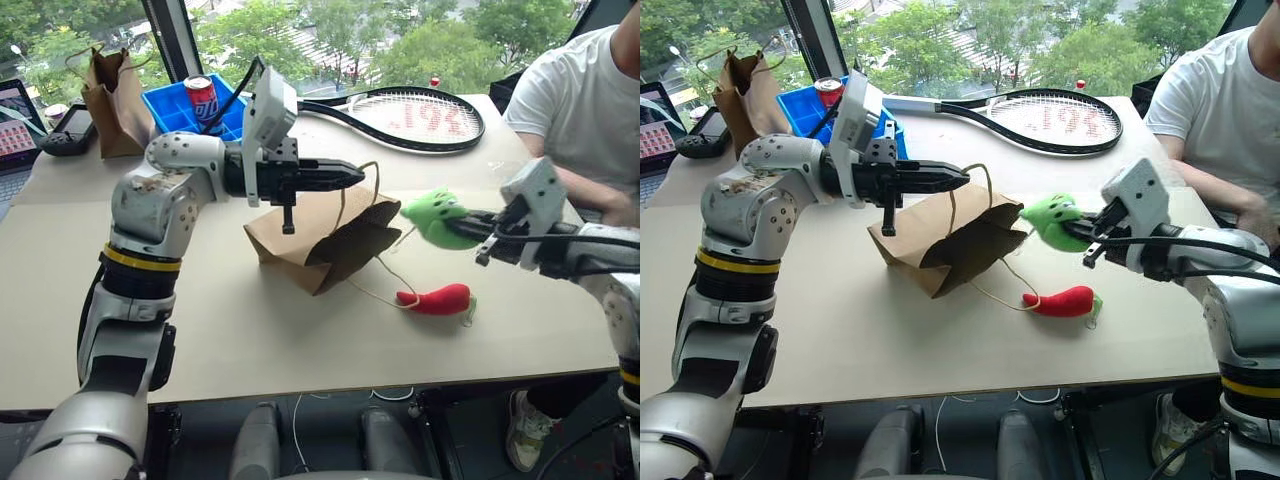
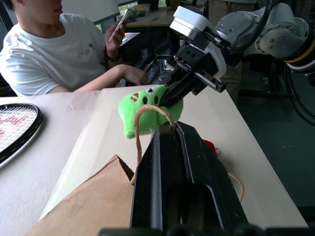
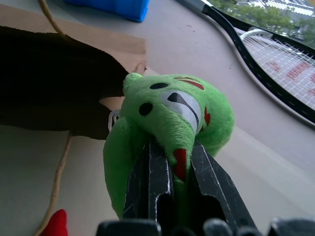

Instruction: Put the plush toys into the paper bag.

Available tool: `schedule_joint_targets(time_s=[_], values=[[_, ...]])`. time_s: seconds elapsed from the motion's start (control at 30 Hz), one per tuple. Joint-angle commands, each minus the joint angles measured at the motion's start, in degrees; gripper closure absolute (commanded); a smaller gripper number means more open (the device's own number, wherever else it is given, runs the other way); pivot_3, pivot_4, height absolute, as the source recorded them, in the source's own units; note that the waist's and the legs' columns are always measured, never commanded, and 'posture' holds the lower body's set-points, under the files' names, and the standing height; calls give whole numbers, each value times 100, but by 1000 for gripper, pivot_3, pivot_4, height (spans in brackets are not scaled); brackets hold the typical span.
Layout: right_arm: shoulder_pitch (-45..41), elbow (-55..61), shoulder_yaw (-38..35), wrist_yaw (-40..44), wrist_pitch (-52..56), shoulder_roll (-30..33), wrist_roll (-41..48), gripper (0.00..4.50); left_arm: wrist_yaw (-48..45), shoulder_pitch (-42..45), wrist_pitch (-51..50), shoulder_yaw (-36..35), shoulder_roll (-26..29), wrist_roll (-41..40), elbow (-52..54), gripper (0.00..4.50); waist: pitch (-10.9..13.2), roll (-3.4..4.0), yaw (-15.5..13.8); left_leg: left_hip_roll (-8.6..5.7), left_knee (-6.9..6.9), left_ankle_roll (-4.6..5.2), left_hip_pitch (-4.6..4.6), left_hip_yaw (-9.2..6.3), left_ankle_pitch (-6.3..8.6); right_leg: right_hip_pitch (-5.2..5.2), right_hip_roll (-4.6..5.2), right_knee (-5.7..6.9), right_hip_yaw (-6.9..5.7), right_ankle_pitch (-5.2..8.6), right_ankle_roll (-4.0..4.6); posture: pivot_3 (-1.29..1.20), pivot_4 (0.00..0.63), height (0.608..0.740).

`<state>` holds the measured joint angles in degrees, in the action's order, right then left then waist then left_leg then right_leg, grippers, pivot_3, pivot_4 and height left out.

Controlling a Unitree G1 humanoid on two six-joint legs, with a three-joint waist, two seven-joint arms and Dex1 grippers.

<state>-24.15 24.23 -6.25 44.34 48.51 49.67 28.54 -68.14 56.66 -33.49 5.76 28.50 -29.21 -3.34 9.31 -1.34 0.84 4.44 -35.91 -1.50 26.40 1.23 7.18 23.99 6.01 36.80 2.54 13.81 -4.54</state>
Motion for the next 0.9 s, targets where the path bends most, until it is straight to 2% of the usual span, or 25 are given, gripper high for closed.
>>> schedule_joint_targets(time_s=[0.03, 0.37, 0.53, 0.7, 0.83, 0.87, 0.9], values=[[-381, 238, 397, -304, 377, -323, 79, 4461, -18, 218, 153, -36, -93, -10, 38, 4500, 0, -1, -9, 0, -2, 0, 1, 0, 0, -2, 0, -2, 1, 0, 0, 0, 150, 734], [-1248, -945, 1357, -692, 297, -1416, -420, 4461, 2, 222, 80, -53, -283, -124, 163, 4500, 1, -1, -17, -3, 0, 0, 11, 0, 0, 6, -2, -1, 6, -3, 4, 0, 150, 734], [-1282, -1765, 1151, -1081, 297, -2307, -343, 4461, 79, 179, 19, -71, -398, -170, 267, 4500, 1, -1, -14, -1, 2, 1, 11, -2, -1, 6, -7, 1, 5, -3, 3, 0, 150, 734], [-1127, -2260, 608, -1637, -69, -3269, -214, 4461, 117, 121, -26, -119, -382, -173, 324, 4500, 1, 0, -17, 1, 2, 1, 12, -6, -1, 8, -14, 6, 6, -3, 3, 0, 150, 734], [-886, -2087, 639, -1702, -307, -3450, -337, 4461, 114, 87, -8, -117, -344, -147, 309, 4500, 1, 0, -16, 1, 2, 1, 13, -7, -1, 7, -14, 6, 6, -3, 2, 0, 150, 734], [-822, -2025, 674, -1691, -380, -3438, -377, 3584, 114, 82, -5, -117, -343, -146, 302, 4500, 1, 1, -18, 2, 2, 1, 13, -7, -1, 7, -15, 6, 6, -3, 3, 0, 150, 734], [-712, -1908, 749, -1691, -472, -3343, -491, 3332, 101, 59, -4, -102, -342, -145, 301, 4500, 1, 1, -17, 2, 3, 1, 13, -7, -1, 7, -15, 6, 6, -3, 2, 0, 150, 734]])
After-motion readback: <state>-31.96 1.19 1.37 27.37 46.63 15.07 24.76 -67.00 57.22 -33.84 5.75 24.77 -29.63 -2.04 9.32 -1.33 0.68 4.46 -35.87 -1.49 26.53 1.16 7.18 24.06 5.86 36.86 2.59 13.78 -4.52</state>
